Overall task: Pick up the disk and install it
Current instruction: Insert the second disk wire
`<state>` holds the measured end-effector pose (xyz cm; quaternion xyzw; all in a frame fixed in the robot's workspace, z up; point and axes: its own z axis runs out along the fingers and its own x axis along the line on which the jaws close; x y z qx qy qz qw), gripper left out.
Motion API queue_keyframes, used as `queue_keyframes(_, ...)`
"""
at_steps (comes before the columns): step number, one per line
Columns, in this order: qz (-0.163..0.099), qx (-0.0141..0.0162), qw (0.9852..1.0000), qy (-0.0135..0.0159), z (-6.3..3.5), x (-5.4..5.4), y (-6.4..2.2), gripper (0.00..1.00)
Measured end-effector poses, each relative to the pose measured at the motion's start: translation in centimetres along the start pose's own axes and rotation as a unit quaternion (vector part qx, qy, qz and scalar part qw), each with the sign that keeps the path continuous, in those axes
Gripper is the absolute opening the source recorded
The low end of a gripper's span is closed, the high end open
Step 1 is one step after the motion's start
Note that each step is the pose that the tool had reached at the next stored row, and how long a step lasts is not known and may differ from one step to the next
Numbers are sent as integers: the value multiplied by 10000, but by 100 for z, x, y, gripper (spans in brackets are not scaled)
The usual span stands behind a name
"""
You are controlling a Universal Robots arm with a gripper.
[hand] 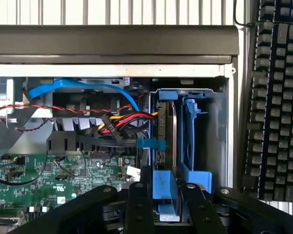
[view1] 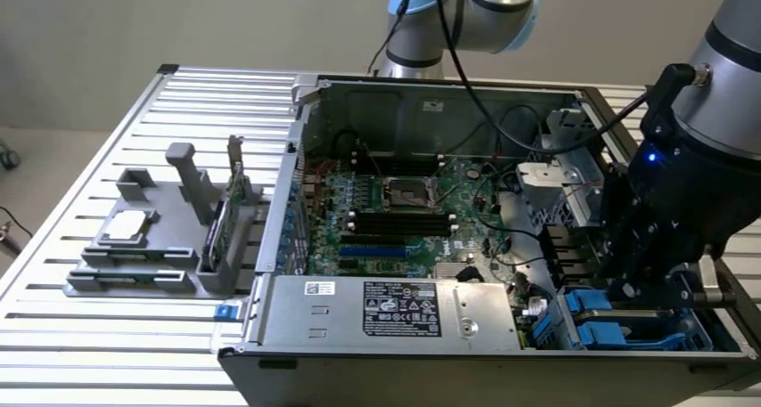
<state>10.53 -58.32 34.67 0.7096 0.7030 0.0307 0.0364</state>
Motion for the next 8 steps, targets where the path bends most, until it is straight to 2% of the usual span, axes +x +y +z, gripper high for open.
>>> queue_keyframes(8,1,0,10000,6,-1,0,-6,30)
